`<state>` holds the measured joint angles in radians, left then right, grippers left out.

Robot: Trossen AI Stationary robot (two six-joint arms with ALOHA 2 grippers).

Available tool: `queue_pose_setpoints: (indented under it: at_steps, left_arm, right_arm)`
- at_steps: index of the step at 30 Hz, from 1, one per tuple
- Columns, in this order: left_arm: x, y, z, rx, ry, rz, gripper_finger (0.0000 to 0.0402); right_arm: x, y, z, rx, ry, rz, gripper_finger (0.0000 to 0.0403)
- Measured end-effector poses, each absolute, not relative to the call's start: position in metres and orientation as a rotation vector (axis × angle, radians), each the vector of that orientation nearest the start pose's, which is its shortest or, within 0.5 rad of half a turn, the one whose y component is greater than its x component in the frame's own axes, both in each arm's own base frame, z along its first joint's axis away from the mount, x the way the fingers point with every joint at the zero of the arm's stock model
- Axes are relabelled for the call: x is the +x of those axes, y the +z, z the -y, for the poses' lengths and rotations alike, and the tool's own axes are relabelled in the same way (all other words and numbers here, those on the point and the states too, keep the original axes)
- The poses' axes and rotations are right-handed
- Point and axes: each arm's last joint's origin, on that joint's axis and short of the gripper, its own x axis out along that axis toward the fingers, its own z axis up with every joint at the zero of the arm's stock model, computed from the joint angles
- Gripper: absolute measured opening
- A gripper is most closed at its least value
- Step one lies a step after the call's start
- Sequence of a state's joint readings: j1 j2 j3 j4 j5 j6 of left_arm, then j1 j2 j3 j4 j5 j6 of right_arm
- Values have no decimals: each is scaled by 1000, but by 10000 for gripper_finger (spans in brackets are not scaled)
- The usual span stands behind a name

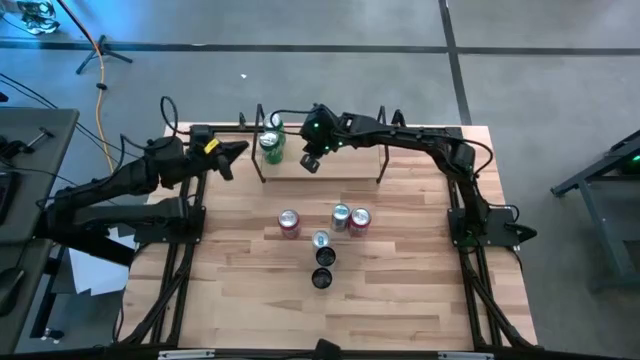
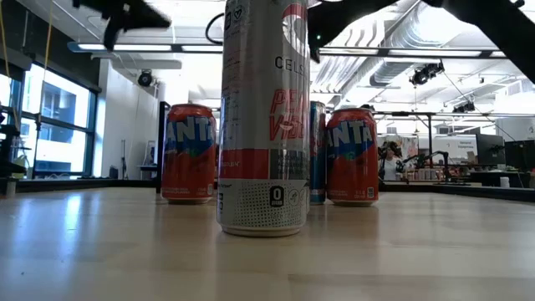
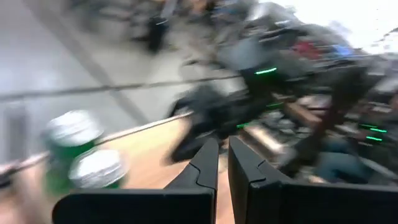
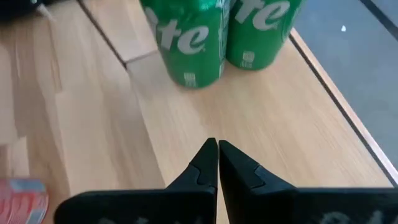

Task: Place canned beverage on shelf
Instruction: Put the green soda can on the shelf aligned with the green soda can

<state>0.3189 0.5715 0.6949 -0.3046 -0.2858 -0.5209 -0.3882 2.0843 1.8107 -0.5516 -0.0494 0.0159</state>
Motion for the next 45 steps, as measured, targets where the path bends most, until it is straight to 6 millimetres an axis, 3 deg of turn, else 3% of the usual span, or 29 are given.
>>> queue_pose_setpoints:
  at_steps: [5,10,20,25,32,38,45]
  left_arm:
    - [112,292,-67,-603,837,-255,0]
    - [110,277,-94,-641,957,-374,0]
    - [104,267,-144,-510,795,-453,0]
    - [96,256,-149,-460,748,-454,0]
    - [92,210,-145,-537,650,-290,0]
    - [92,193,-146,-494,649,-212,0]
    - [97,182,-156,-493,667,-244,0]
  right_arm:
    - [421,269,171,179,-311,-842,0]
    - [408,280,165,171,-293,-900,0]
    - [363,314,146,184,-306,-873,0]
    - [336,317,131,218,-349,-815,0]
    - [314,310,119,312,-386,-664,0]
    - [311,307,117,352,-391,-631,0]
    - [315,309,111,340,-368,-607,0]
